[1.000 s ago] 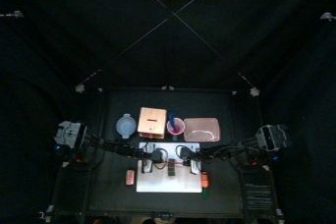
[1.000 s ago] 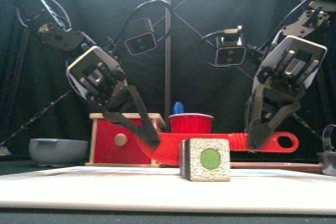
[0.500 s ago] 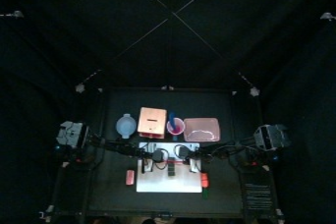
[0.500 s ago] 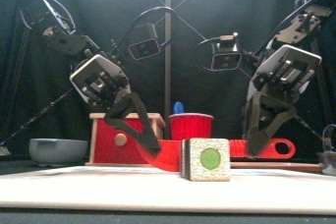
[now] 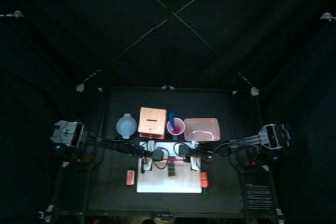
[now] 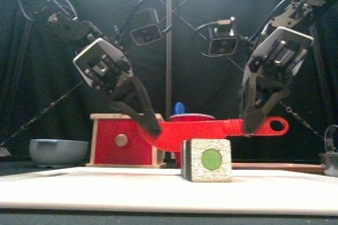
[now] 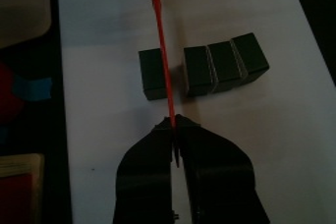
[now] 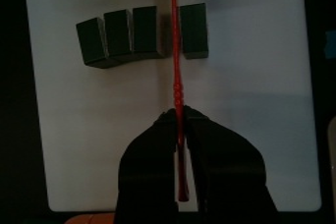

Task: Place sushi on board then cut the sushi with the knife then place the pieces on the plate
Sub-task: Cut the sushi into 4 pieces

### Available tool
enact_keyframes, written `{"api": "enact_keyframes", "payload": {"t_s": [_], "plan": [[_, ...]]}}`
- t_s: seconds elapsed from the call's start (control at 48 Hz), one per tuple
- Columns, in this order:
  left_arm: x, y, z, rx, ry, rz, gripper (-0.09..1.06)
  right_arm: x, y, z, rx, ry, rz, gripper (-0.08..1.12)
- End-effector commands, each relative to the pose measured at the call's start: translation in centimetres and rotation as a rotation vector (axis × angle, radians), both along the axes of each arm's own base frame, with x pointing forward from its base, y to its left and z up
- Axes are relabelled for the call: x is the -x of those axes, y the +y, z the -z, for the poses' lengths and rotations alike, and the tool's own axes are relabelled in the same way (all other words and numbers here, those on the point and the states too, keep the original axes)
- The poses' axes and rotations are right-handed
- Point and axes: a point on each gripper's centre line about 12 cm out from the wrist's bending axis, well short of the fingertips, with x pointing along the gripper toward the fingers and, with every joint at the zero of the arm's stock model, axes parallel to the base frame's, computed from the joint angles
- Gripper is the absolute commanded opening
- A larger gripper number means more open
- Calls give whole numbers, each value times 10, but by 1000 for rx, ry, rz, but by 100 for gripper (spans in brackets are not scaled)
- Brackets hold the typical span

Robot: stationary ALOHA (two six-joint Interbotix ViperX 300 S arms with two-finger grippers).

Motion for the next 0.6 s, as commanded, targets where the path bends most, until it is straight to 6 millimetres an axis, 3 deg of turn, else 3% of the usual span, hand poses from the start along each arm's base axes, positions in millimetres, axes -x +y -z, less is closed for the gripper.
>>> {"api": "enact_keyframes", "payload": {"t_s": [0.021,0.604], "plan": [[-3,-6,-23,-1,-62,19,37,-4,3,-24,-10,-60,-7,35],[1,-43,-20,65,-45,60,37,-2,31,-21,-63,-29,-54,35]]}}
